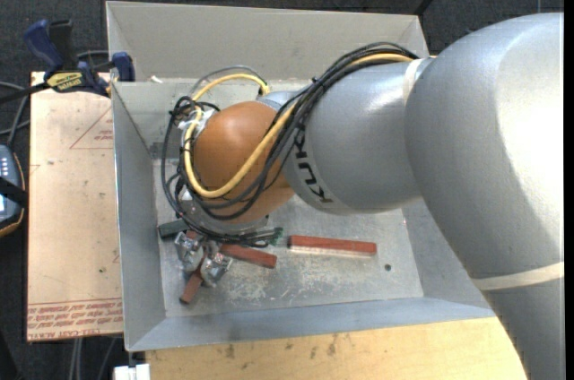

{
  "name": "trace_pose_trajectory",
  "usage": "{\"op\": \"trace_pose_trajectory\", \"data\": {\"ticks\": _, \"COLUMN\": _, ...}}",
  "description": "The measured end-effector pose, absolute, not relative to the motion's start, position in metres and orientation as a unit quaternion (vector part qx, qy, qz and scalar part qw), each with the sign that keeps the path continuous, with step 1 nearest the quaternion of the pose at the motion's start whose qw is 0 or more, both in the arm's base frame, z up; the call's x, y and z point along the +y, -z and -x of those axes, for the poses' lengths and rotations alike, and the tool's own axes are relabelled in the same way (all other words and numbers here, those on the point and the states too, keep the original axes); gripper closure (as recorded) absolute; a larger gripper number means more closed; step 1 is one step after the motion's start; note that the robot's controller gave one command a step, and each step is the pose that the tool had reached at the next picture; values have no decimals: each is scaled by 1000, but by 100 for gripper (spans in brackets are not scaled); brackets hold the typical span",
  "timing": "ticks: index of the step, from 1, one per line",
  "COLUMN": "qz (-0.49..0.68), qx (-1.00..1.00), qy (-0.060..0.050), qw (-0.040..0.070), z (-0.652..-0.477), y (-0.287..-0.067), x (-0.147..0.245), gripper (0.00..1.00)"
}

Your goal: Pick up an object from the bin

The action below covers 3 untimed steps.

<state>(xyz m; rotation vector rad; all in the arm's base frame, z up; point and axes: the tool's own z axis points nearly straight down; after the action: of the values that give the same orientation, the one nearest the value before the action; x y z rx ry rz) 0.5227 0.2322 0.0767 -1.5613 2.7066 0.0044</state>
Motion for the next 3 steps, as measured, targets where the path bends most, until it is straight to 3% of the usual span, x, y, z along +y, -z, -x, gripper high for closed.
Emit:
{"op": "trace_pose_trajectory", "data": {"ticks": 2, "qz": 500, "qx": 866, "qy": -2, "qw": 5, "z": -521, "y": -80, "x": 232, "gripper": 100}}
{"op": "trace_pose_trajectory", "data": {"ticks": 3, "qz": 500, "qx": 866, "qy": -2, "qw": -2, "z": -518, "y": -98, "x": 230, "gripper": 100}}
